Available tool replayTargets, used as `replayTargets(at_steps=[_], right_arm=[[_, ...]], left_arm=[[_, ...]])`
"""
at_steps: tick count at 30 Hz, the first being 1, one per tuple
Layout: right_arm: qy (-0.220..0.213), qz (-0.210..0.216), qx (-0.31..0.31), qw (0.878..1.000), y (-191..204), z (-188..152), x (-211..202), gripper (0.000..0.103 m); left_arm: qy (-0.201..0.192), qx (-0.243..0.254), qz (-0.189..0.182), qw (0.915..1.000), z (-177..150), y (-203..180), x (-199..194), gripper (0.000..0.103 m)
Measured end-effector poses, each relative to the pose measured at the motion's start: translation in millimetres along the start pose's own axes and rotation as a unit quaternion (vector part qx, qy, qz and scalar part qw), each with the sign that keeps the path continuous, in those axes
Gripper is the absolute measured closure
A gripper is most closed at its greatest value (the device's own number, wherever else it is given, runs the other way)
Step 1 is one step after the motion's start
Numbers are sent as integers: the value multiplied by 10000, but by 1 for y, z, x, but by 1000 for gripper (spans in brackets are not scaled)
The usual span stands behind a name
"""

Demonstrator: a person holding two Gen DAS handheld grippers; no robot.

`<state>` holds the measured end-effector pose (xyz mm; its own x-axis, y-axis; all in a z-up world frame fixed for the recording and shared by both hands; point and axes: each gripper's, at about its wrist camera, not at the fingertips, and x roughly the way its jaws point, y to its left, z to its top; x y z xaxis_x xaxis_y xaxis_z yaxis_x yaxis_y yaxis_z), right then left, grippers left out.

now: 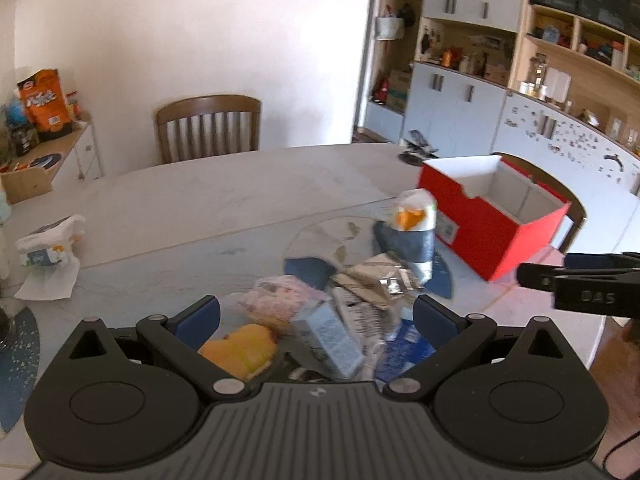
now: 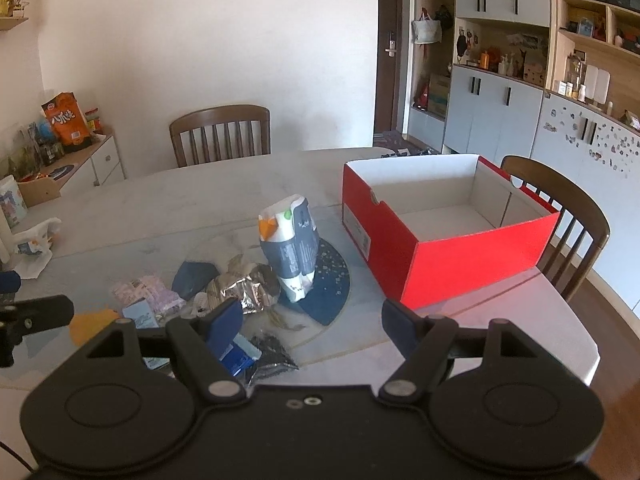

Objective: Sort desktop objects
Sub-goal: 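Move left tool toward yellow toy chick while right tool approaches grey-blue bottle, then close left gripper on yellow toy chick while right gripper closes on grey-blue bottle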

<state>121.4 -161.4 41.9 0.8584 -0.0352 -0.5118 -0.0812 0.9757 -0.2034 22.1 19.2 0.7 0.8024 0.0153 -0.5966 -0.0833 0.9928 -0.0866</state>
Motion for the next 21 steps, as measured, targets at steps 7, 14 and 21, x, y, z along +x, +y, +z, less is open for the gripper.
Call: replayTargets(at_steps=[7,14,21], right_arm=[[-47,-25,-37,10000,3,9,17,27],[-56,-62,-71,9999,8,18,38,27],[-15,-140,-191,9997,14,23,63,27]], left_arm=[[153,-95,181,9997,-4,22,23,0],[382,14,324,9987,-11,38,48,0],[612,106,385,9973,-22,50,73,0]])
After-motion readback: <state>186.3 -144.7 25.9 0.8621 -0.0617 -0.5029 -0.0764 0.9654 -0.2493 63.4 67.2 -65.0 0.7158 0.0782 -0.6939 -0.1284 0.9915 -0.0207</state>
